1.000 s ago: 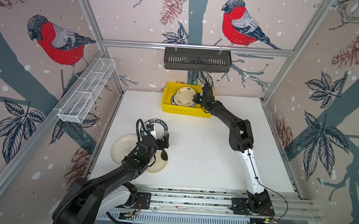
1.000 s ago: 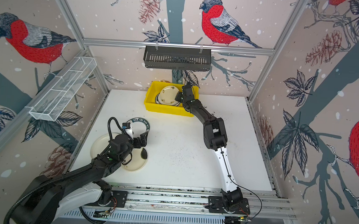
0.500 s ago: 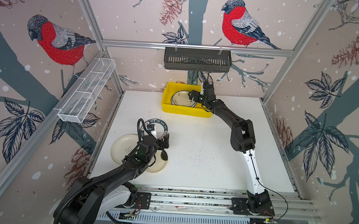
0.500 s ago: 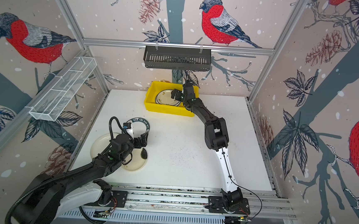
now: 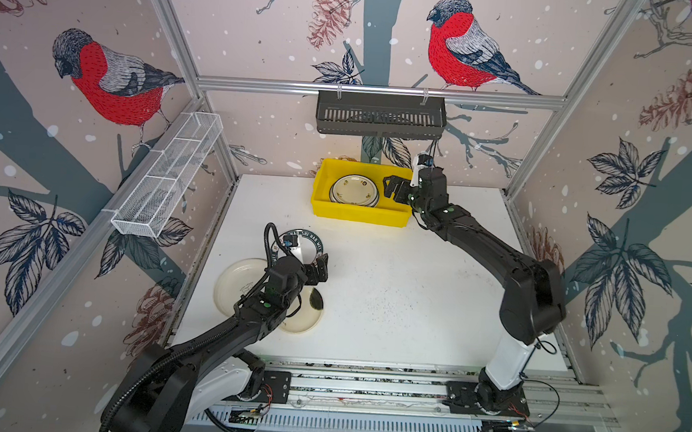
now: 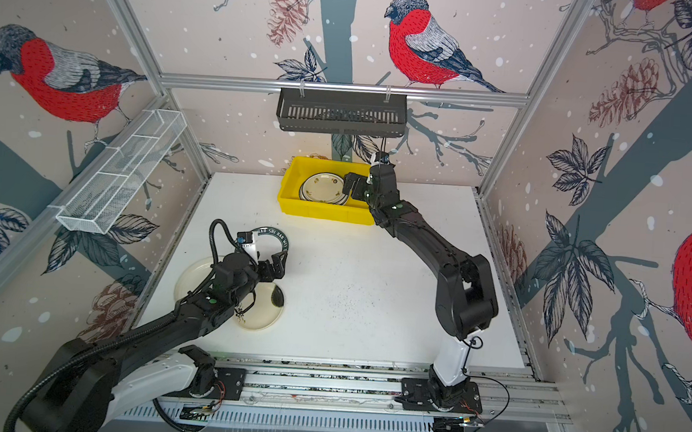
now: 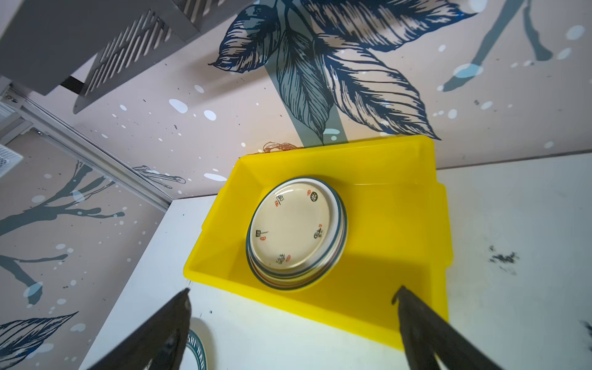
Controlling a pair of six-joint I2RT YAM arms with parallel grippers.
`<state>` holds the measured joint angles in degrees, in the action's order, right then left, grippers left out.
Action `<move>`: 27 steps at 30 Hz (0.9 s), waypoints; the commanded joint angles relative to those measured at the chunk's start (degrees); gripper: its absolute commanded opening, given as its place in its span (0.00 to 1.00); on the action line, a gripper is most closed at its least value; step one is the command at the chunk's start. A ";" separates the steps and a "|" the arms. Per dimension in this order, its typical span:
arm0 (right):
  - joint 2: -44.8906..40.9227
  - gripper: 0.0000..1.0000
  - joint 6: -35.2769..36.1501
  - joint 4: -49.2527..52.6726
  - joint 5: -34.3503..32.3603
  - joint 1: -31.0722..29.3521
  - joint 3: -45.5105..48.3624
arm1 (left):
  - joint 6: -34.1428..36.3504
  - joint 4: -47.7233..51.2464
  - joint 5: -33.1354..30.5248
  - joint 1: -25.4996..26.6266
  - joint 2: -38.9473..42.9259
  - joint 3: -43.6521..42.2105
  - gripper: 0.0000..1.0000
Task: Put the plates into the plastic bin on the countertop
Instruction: 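Open the right gripper and withdraw it from the bin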
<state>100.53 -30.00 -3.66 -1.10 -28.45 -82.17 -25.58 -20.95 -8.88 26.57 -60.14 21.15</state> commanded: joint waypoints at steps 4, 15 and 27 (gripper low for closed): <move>-16.11 1.00 1.26 -3.06 -7.82 -4.42 18.15 | -2.77 2.34 3.30 -0.02 -0.75 0.79 0.97; -33.47 1.00 3.34 3.73 -22.20 -6.29 35.07 | -4.25 5.72 6.25 -0.02 -4.89 3.45 0.97; -47.29 1.00 2.34 3.60 -8.65 -1.73 46.08 | -15.60 28.33 -1.59 0.06 7.61 2.38 0.97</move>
<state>55.00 -28.34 -0.40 -12.93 -30.72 -36.64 -35.94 -1.67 -5.54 26.55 -55.13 24.01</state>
